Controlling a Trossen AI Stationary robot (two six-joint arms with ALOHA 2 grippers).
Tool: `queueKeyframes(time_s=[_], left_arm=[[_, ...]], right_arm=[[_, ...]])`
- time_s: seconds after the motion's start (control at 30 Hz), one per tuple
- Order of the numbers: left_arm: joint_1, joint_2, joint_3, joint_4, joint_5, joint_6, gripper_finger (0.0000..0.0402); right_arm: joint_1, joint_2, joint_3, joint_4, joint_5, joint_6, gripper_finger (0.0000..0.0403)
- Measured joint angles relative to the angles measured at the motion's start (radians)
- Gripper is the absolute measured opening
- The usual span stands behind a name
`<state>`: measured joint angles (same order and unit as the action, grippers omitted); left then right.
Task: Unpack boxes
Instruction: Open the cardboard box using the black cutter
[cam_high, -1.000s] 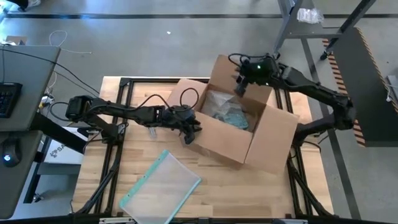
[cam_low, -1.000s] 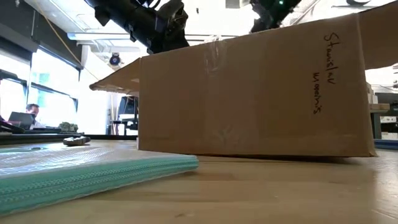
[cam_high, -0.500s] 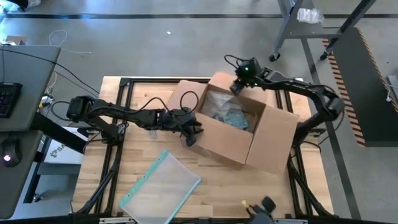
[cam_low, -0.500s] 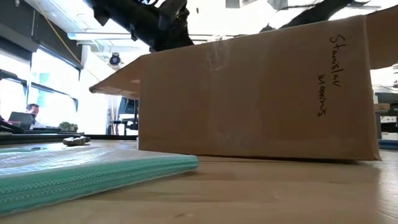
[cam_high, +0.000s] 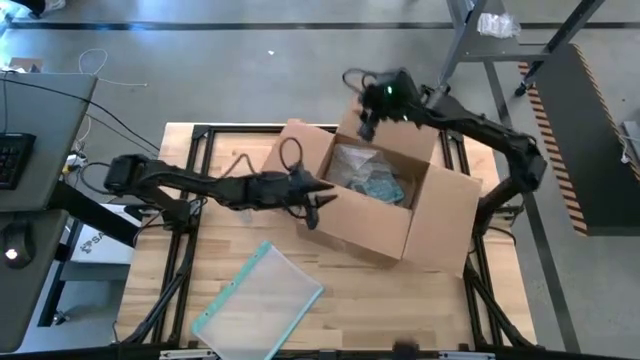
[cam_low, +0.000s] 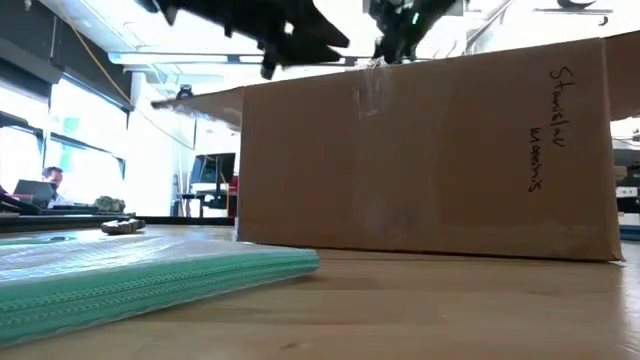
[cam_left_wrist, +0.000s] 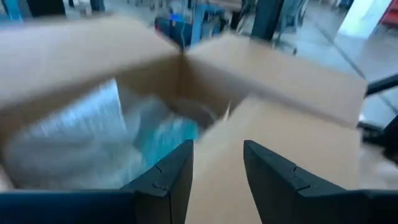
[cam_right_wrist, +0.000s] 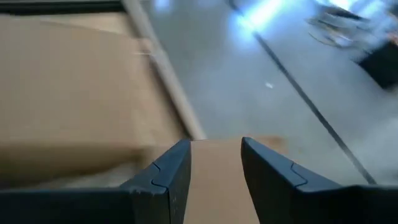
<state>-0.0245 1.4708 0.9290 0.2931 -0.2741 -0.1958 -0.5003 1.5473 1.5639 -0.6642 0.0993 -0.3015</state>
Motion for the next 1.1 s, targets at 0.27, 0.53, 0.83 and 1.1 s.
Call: queueKeyframes(time_s=[0.27,0.53,0.83,1.1], left_arm=[[0.064,-0.183,0.001,-0.343,-0.095,0.058,0.0126],[0.139,-0.166,-0.001,-0.595,-0.094,0.015,0.0126],[0.113,-0.063,0.002,-0.624,-0.027,-0.009,0.0126],[0.019,0.007,0.002,-0.618,-0.016,-0.055,0.0126]], right_arm=[[0.408,-0.143,-0.008,-0.498,-0.139,0.296,0.0128],[0.800,-0.156,-0.009,-0.702,-0.342,0.783,0.0128],[0.960,-0.172,-0.170,-0.887,-0.207,1.279,0.0128],[0.868,-0.206,-0.505,-0.811,0.048,1.329,0.0128]])
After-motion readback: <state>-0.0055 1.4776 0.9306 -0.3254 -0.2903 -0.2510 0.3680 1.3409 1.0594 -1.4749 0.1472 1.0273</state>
